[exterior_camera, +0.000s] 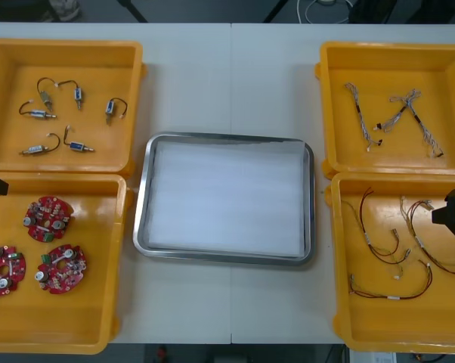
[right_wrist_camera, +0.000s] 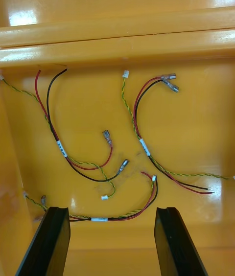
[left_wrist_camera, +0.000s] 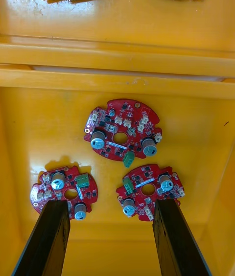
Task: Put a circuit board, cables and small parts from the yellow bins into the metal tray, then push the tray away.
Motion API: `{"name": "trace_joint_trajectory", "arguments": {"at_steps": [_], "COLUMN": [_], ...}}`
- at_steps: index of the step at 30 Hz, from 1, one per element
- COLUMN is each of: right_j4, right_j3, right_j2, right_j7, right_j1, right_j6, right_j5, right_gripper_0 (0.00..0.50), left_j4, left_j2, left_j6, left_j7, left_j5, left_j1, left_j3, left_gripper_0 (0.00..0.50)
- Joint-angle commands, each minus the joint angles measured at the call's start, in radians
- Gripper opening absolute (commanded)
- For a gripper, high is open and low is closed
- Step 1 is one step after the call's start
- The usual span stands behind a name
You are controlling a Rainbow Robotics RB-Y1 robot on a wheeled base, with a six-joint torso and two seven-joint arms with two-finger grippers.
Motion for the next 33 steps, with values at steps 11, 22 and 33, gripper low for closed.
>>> {"name": "trace_joint_trajectory", "arguments": {"at_steps": [11, 22, 33], "right_j4": [-0.014, -0.014, -0.019], "right_j3": [-0.019, -0.019, -0.037], "right_j2": [-0.036, -0.036, -0.052], "right_j7": [-0.017, -0.017, -0.015], "right_j1": [0.014, 0.014, -0.012], "right_j6": [0.003, 0.003, 0.003], "right_j5": [-0.008, -0.008, -0.003], "right_gripper_0": [0.5, 0.5, 0.5], "left_j4": [-0.03, -0.03, -0.024], "left_j2": [0.041, 0.041, 0.051], "left_j6": [0.007, 0.007, 0.007], "left_j7": [-0.069, -0.069, -0.083], "left_j5": [0.005, 0.005, 0.034], "left_j1": [0.019, 0.019, 0.03], "left_j3": [0.031, 0.031, 0.025], "left_gripper_0": [0.5, 0.5, 0.5]}}
